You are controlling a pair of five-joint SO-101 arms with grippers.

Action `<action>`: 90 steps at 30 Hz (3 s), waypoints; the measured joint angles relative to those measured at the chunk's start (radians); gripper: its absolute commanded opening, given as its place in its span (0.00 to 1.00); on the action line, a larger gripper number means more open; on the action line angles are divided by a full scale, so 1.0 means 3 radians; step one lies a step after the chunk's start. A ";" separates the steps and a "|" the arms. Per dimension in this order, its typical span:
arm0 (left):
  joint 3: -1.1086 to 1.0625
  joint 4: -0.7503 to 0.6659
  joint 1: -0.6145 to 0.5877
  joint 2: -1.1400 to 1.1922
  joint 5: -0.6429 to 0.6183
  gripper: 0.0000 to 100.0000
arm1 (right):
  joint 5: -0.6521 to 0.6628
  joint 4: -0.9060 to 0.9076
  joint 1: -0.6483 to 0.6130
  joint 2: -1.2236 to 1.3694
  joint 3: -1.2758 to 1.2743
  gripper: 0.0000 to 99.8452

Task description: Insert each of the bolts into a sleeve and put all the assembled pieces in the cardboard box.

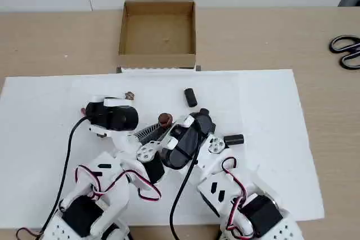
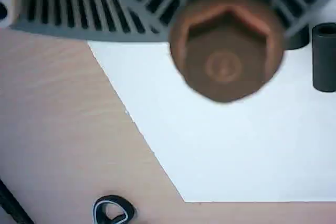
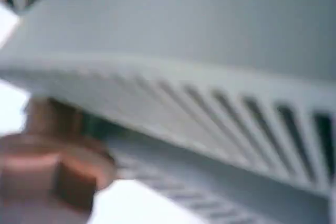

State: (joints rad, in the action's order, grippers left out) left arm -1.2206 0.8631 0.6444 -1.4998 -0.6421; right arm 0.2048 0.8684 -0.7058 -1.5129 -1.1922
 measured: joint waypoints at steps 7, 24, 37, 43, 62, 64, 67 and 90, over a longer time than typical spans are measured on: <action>-0.0015 0.0031 0.0000 0.0000 0.0072 0.24 | 0.0010 0.0000 0.0015 0.0005 -0.0005 0.00; 0.0532 0.0644 -0.0348 0.0031 0.0634 0.24 | 0.0005 -0.0072 0.0005 0.0000 0.0015 0.00; 0.0946 0.0834 -0.0537 0.0026 0.0721 0.01 | -0.0015 -0.0072 0.0066 0.0000 0.0010 0.00; 0.0890 0.0644 -0.1161 0.0010 0.1396 0.01 | -0.0363 -0.0015 0.0460 0.0005 0.0010 0.00; -0.0716 0.0015 -0.1933 0.0031 0.1539 0.01 | -0.1105 0.0368 0.0967 0.2762 0.2399 0.00; -0.0798 0.0015 -0.1933 0.0031 0.1678 0.01 | -0.1100 0.0435 0.0962 0.3253 0.2890 0.00; -0.0921 0.0015 -0.1933 0.0031 0.2025 0.01 | -0.0900 0.0440 0.0967 0.3933 0.3555 0.00; -0.1243 -0.0189 -0.1933 0.0031 0.2250 0.01 | 0.0123 -0.0419 0.1141 0.7564 0.6761 0.07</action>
State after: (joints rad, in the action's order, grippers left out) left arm -1.5934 0.8063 0.0644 -1.4906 0.0330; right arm 0.2417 0.7426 -0.3636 0.7564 0.8362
